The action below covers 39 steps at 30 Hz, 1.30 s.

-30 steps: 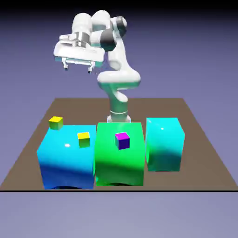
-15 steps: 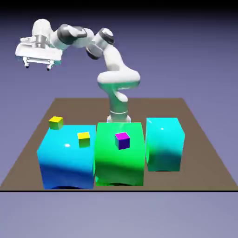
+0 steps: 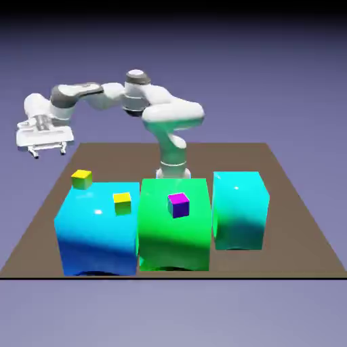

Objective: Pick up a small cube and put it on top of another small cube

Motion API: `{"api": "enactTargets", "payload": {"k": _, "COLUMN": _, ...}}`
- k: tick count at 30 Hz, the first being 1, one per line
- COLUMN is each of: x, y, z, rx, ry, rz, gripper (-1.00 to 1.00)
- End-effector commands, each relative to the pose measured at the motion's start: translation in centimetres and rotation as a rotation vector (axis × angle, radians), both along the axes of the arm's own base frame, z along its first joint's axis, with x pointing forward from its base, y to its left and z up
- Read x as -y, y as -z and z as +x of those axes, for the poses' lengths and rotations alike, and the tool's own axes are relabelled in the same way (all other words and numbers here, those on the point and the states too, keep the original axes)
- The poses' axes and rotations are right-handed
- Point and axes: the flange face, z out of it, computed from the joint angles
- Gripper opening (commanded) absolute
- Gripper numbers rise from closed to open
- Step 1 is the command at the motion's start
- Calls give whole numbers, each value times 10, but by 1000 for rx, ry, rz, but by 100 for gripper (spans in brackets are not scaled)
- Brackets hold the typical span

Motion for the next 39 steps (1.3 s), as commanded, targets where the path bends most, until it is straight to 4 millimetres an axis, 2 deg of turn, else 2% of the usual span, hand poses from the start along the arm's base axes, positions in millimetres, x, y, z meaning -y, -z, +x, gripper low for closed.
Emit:
{"api": "enactTargets", "payload": {"k": 1, "x": -2, "y": 21, "z": 0, "rx": 9, "ry": -30, "rz": 15, "gripper": 0}}
{"api": "enactTargets", "payload": {"k": 4, "x": -16, "y": 86, "z": 2, "rx": 40, "ry": -125, "rz": 65, "gripper": 0}}
{"api": "enactTargets", "payload": {"k": 7, "x": -40, "y": 149, "z": 7, "rx": 80, "ry": -225, "rz": 120, "gripper": 0}}
{"api": "enactTargets", "payload": {"k": 8, "x": -44, "y": 159, "z": 8, "rx": 87, "ry": -241, "rz": 129, "gripper": 0}}
{"api": "enactTargets", "payload": {"k": 9, "x": -44, "y": 159, "z": 8, "rx": 87, "ry": -241, "rz": 129, "gripper": 0}}
{"api": "enactTargets", "payload": {"k": 11, "x": -71, "y": 187, "z": 33, "rx": 86, "ry": -240, "rz": 129, "gripper": 0}}
{"api": "enactTargets", "payload": {"k": 12, "x": -79, "y": 194, "z": 40, "rx": 87, "ry": -241, "rz": 129, "gripper": 0}}
{"api": "enactTargets", "payload": {"k": 13, "x": -79, "y": 194, "z": 40, "rx": 87, "ry": -241, "rz": 129, "gripper": -100}}
{"api": "enactTargets", "payload": {"k": 14, "x": -79, "y": 194, "z": 40, "rx": 87, "ry": -241, "rz": 129, "gripper": -100}}
{"api": "enactTargets", "payload": {"k": 17, "x": -39, "y": 153, "z": 8, "rx": 77, "ry": -222, "rz": 133, "gripper": -100}}
{"api": "enactTargets", "payload": {"k": 18, "x": -31, "y": 138, "z": 18, "rx": 56, "ry": -193, "rz": 138, "gripper": -100}}
{"api": "enactTargets", "payload": {"k": 21, "x": -16, "y": 87, "z": 63, "rx": 4, "ry": -122, "rz": 148, "gripper": -100}}
{"api": "enactTargets", "payload": {"k": 24, "x": -13, "y": 33, "z": 116, "rx": -34, "ry": -58, "rz": 163, "gripper": -100}}
{"api": "enactTargets", "payload": {"k": 27, "x": -24, "y": -21, "z": 172, "rx": -61, "ry": -1, "rz": 184, "gripper": -100}}
{"api": "enactTargets", "payload": {"k": 29, "x": -40, "y": -56, "z": 210, "rx": -73, "ry": 33, "rz": 203, "gripper": -100}}
{"api": "enactTargets", "payload": {"k": 30, "x": -58, "y": -67, "z": 231, "rx": -74, "ry": 19, "rz": 206, "gripper": -100}}
{"api": "enactTargets", "payload": {"k": 32, "x": -117, "y": -72, "z": 270, "rx": -62, "ry": -89, "rz": 194, "gripper": -100}}
{"api": "enactTargets", "payload": {"k": 34, "x": -179, "y": -79, "z": 300, "rx": -44, "ry": -197, "rz": 182, "gripper": -100}}
{"api": "enactTargets", "payload": {"k": 36, "x": -243, "y": -88, "z": 320, "rx": -19, "ry": -304, "rz": 170, "gripper": -100}}
{"api": "enactTargets", "payload": {"k": 39, "x": -339, "y": -105, "z": 333, "rx": 29, "ry": -462, "rz": 158, "gripper": -100}}
